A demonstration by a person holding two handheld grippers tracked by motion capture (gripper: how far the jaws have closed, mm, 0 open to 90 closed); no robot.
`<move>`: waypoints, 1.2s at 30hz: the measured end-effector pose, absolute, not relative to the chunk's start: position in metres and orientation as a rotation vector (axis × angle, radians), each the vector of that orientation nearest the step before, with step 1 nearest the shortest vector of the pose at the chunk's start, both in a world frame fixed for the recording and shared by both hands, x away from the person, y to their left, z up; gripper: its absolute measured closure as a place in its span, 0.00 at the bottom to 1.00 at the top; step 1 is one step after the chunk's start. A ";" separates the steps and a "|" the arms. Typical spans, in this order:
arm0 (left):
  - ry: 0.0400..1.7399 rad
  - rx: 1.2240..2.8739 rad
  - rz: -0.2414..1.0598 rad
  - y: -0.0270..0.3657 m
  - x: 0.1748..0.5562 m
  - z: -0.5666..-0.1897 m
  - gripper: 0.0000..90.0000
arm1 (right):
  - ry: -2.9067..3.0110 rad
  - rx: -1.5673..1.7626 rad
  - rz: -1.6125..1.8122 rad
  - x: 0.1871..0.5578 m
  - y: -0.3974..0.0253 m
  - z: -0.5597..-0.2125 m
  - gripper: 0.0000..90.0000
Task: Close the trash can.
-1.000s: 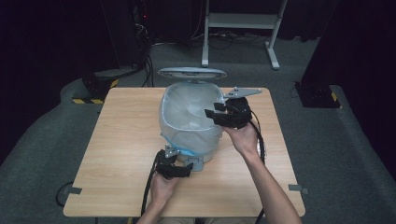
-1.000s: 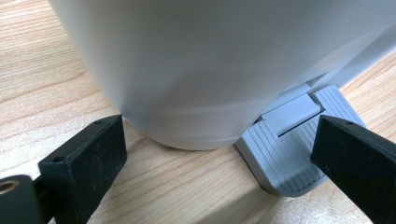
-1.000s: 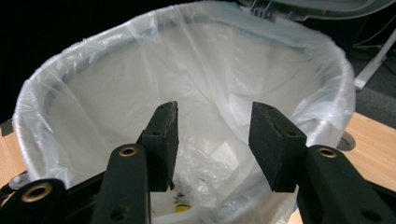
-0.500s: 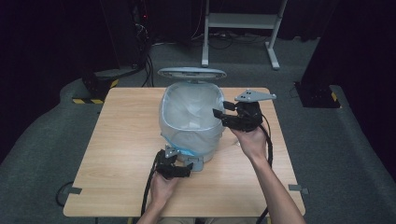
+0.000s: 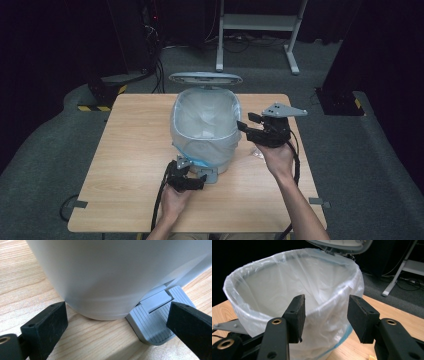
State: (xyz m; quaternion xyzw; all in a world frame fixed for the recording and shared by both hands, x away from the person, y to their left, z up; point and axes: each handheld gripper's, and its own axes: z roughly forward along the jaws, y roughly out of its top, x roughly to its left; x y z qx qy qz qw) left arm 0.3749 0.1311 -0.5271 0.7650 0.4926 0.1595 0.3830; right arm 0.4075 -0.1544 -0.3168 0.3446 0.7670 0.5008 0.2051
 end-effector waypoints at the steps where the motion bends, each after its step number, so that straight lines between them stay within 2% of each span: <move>1: 1.256 1.951 0.407 0.131 0.375 -0.527 0.04 | 2.138 0.961 1.396 0.408 -0.154 -0.317 0.54; 13: 1.256 1.950 0.406 0.131 0.375 -0.527 0.04 | 2.082 1.022 1.394 0.393 -0.182 -0.339 0.53; 20: 1.258 1.949 0.405 0.131 0.375 -0.527 0.04 | 2.018 1.094 1.315 0.387 -0.192 -0.353 0.44; 36: 1.256 1.956 0.403 0.131 0.375 -0.527 0.04 | 2.030 1.200 1.288 0.381 -0.216 -0.393 0.43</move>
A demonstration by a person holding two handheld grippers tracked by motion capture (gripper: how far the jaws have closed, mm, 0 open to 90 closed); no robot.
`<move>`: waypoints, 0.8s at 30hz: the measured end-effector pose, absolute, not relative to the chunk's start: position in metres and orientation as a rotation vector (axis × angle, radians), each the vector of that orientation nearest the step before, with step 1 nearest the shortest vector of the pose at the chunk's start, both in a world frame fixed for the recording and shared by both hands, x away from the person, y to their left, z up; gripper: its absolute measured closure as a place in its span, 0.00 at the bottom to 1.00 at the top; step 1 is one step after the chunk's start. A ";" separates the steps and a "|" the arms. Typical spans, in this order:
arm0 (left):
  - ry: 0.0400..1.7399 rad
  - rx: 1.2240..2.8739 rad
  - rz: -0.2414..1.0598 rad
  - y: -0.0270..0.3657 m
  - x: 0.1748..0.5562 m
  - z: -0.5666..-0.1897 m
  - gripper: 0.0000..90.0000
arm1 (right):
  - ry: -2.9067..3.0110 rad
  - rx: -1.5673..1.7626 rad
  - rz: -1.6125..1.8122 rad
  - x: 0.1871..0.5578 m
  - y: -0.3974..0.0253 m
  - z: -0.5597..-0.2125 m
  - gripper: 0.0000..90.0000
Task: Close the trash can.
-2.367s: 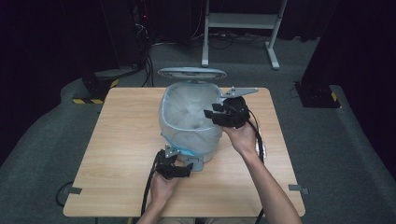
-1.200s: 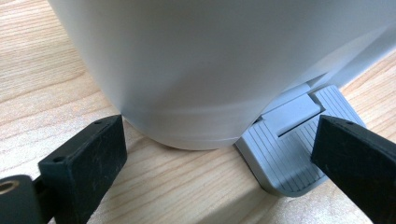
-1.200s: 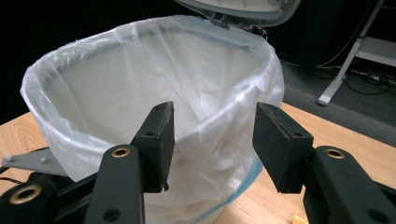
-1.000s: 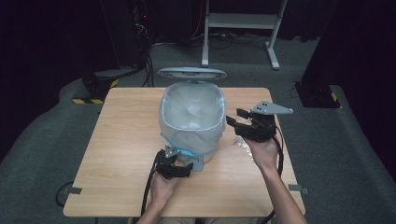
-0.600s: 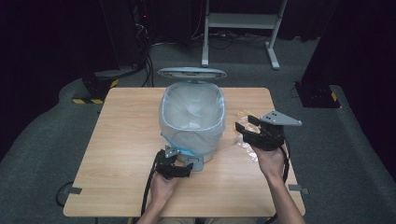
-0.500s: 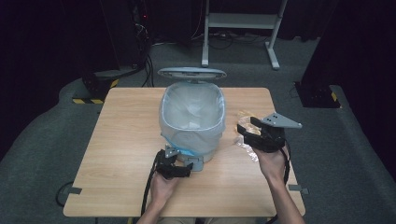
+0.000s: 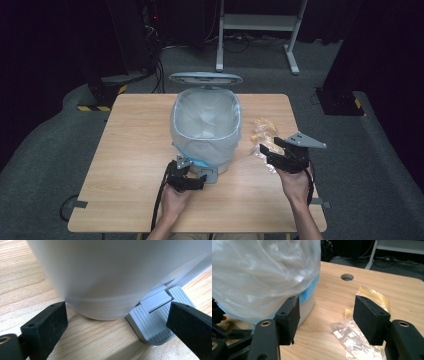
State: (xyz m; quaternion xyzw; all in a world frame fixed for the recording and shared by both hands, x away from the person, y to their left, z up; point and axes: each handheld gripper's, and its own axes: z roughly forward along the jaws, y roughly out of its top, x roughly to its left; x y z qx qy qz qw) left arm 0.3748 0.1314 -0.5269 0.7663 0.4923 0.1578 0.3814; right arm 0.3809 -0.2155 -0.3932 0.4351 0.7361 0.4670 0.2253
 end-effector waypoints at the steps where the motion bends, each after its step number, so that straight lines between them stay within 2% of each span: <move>1: 1.256 1.956 0.403 0.131 0.375 -0.527 0.04 | 2.028 1.206 1.287 0.380 -0.217 -0.396 0.43; 20: 1.256 1.955 0.403 0.131 0.375 -0.527 0.04 | 2.023 1.246 1.244 0.382 -0.225 -0.418 0.37; 24: 1.256 1.955 0.403 0.131 0.375 -0.527 0.04 | 2.031 1.273 1.226 0.381 -0.229 -0.431 0.37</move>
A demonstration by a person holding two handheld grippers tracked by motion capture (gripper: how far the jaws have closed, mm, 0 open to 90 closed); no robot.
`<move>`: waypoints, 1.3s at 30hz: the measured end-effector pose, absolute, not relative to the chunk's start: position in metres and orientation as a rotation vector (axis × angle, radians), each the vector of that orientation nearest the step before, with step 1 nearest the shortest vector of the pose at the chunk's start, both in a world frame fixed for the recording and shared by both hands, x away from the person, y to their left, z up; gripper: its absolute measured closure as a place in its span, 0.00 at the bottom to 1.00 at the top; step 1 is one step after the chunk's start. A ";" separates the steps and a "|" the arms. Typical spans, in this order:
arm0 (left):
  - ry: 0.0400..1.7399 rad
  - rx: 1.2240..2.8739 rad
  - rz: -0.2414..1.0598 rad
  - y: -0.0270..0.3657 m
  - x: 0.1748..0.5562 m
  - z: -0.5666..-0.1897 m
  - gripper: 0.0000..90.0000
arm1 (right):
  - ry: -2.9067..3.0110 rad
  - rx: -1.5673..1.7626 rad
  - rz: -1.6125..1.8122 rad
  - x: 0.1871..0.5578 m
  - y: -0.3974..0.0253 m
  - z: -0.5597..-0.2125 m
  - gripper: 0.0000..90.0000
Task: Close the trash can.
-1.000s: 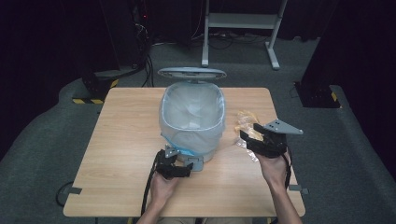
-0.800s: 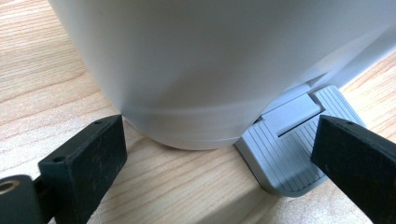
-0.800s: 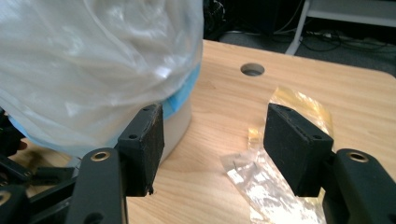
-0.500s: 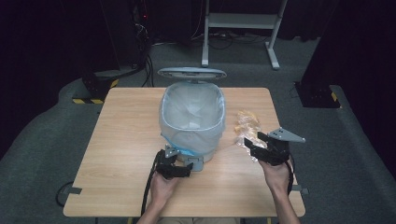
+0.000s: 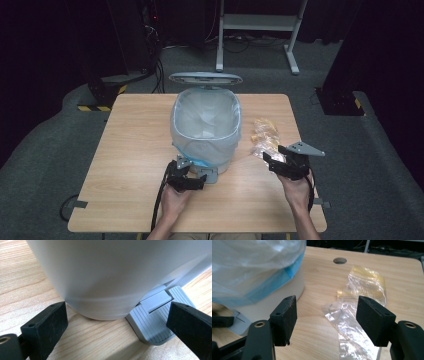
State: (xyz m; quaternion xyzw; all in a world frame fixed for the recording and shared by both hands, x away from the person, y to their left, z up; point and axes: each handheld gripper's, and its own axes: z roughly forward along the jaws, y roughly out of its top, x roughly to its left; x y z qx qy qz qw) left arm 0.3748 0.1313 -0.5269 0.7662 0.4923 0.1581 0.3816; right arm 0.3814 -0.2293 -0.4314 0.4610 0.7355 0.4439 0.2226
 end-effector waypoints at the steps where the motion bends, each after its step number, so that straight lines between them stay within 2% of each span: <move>1: 1.256 1.955 0.403 0.131 0.375 -0.527 0.04 | 2.032 1.277 1.222 0.381 -0.230 -0.434 0.37; 11: 1.258 1.952 0.405 0.131 0.375 -0.527 0.04 | 2.011 1.316 1.193 0.383 -0.241 -0.451 0.37; 39: 1.258 1.949 0.407 0.131 0.375 -0.527 0.04 | 1.958 1.543 1.064 0.429 -0.261 -0.502 0.37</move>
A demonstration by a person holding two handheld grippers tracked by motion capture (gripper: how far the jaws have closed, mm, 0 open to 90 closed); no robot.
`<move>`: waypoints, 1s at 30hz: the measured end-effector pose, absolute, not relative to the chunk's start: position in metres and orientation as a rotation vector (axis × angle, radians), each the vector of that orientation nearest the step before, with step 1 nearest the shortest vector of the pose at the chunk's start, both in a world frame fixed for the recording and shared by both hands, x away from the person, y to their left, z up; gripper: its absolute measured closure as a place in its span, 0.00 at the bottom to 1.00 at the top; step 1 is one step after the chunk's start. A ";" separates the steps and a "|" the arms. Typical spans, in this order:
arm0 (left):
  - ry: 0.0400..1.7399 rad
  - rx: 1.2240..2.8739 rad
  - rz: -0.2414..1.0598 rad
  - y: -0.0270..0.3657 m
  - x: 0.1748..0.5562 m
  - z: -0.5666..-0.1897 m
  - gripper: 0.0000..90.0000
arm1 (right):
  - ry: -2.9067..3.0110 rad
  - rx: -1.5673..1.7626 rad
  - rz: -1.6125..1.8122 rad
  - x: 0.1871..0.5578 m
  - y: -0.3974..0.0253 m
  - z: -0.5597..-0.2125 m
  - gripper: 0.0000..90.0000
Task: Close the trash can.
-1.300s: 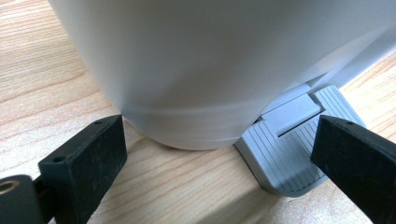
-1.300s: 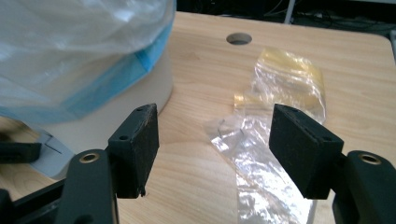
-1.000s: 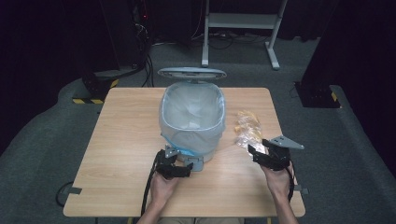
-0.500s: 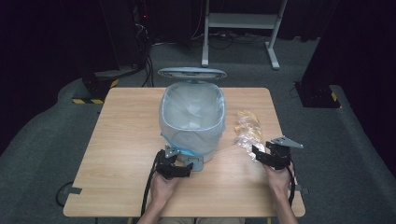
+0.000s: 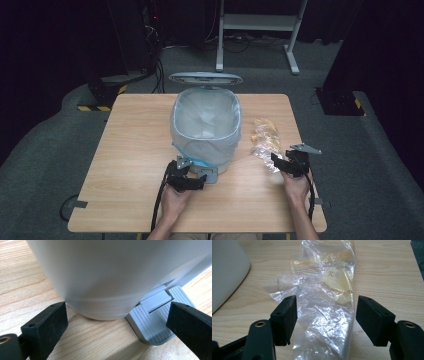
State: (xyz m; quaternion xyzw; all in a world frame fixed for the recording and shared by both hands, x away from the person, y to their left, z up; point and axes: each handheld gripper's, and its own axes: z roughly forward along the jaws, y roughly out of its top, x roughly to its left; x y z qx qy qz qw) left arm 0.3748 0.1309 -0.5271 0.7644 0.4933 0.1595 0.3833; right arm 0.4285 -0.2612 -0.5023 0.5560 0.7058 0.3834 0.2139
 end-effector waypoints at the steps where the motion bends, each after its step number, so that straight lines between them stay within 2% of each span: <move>1: 1.258 1.949 0.407 0.131 0.375 -0.527 0.04 | 1.957 1.549 1.060 0.430 -0.261 -0.503 0.37; 17: 1.256 1.951 0.408 0.131 0.375 -0.527 0.04 | 1.964 1.594 0.991 0.448 -0.257 -0.519 0.37; 22: 1.256 1.951 0.408 0.131 0.375 -0.527 0.04 | 1.969 1.586 0.962 0.449 -0.254 -0.522 0.41; 24: 1.256 1.951 0.409 0.131 0.375 -0.527 0.04 | 1.977 1.542 0.910 0.448 -0.252 -0.522 0.49; 30: 1.256 1.950 0.409 0.131 0.375 -0.527 0.04 | 1.991 1.491 0.876 0.444 -0.250 -0.522 0.64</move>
